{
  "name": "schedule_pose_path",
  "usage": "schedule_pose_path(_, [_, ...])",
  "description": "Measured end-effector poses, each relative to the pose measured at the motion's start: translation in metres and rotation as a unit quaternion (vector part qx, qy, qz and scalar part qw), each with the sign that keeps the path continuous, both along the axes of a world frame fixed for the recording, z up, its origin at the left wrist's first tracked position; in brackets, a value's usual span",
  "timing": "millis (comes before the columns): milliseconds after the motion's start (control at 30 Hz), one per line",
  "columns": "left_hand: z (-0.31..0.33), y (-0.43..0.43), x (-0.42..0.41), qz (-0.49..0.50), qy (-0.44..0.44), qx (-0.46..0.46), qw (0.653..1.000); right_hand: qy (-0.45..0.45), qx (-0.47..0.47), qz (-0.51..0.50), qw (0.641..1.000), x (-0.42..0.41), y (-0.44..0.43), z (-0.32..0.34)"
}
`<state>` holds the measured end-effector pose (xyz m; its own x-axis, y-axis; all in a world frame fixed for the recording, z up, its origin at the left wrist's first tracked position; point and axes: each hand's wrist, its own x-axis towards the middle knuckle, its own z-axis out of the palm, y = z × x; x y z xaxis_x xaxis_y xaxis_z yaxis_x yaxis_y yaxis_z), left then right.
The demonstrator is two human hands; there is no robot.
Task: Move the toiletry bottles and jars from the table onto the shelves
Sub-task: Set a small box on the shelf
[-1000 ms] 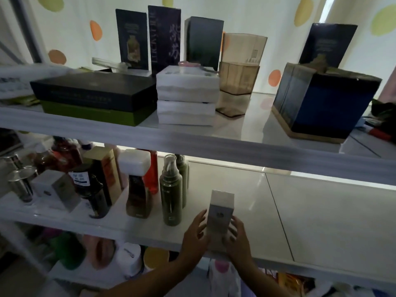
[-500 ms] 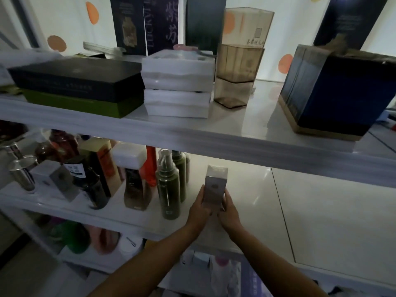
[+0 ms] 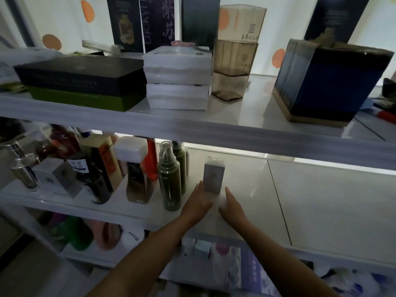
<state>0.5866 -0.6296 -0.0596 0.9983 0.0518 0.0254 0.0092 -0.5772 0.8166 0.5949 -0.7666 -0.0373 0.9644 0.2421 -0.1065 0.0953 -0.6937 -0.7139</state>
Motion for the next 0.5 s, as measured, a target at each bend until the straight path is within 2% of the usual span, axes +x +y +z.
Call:
schedule_pose_path(67, [-0.007, 0.002, -0.016, -0.028, 0.003, 0.134, 0.991, -0.028, -0.061, 0.040, 0.997, -0.010, -0.010, -0.006])
schedule_pose_path(133, [-0.017, 0.006, -0.032, -0.058, 0.015, 0.250, 0.966, -0.031, -0.155, 0.095, 0.983, -0.018, -0.019, -0.013])
schedule_pose_path(233, [-0.018, 0.012, -0.056, -0.093, 0.011, 0.355, 0.930, -0.055, -0.218, 0.145, 0.963, -0.031, -0.022, -0.017])
schedule_pose_path(367, [-0.019, 0.028, -0.106, -0.057, 0.008, 0.371, 0.927, -0.089, -0.182, 0.188, 0.961, -0.065, -0.006, -0.015])
schedule_pose_path(500, [-0.012, 0.044, -0.178, 0.048, 0.062, 0.374, 0.924, -0.091, -0.154, 0.253, 0.951, -0.111, 0.021, -0.022])
